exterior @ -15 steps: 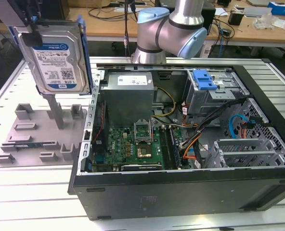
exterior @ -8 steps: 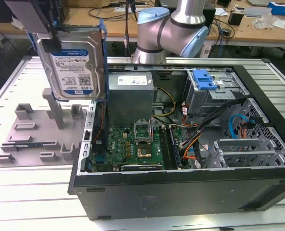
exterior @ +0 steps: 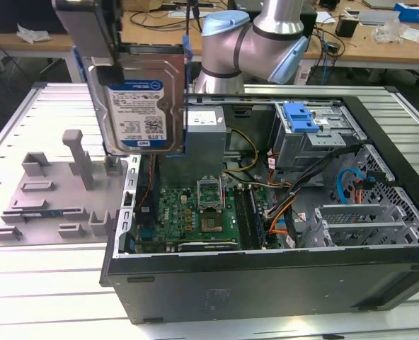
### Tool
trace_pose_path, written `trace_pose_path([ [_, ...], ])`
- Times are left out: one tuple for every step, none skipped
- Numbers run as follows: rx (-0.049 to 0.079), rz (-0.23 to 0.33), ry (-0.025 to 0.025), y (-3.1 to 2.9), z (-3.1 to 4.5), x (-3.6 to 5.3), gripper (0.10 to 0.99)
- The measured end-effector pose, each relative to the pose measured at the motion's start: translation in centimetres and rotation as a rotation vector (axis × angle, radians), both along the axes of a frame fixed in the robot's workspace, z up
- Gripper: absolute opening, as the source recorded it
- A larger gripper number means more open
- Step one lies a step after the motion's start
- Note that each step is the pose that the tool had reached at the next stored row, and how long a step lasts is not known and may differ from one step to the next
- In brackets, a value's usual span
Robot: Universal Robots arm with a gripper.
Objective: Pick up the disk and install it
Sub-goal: 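Pick up the disk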
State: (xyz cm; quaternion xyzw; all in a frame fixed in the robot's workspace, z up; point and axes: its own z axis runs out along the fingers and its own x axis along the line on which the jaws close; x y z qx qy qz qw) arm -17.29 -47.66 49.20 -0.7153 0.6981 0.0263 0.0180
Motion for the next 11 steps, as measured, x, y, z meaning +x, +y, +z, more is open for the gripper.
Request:
trace_pose_path([
  [0.0, 0.0, 0.0001, -0.2, 0.0, 0.68, 0.369],
  [0.001, 0.0, 0.0, -0.38, -0.01, 1.39, 0.369],
  [0.002, 0.0, -0.0001, -0.55, -0.01, 2.11, 0.369],
  [0.002, 0.0, 0.0, -0.7, -0.01, 2.75, 0.369],
  [0.003, 0.0, 0.0, -0.88, 0.0, 3.57, 0.369],
  [0.003, 0.0, 0.0, -1.0, 0.0, 4.15, 0.369],
  [0.004, 0.0, -0.0001, -1.14, -0.01, 4.91, 0.369],
  [0.006, 0.0, -0.0001, -1.25, -0.01, 5.71, 0.369],
  [0.007, 0.0, 0.0, -1.36, 0.0, 6.5, 0.369],
  [0.008, 0.0, 0.0, -1.44, 0.0, 7.16, 0.369],
  [0.01, 0.0, 0.0, -1.58, 0.0, 8.17, 0.369],
])
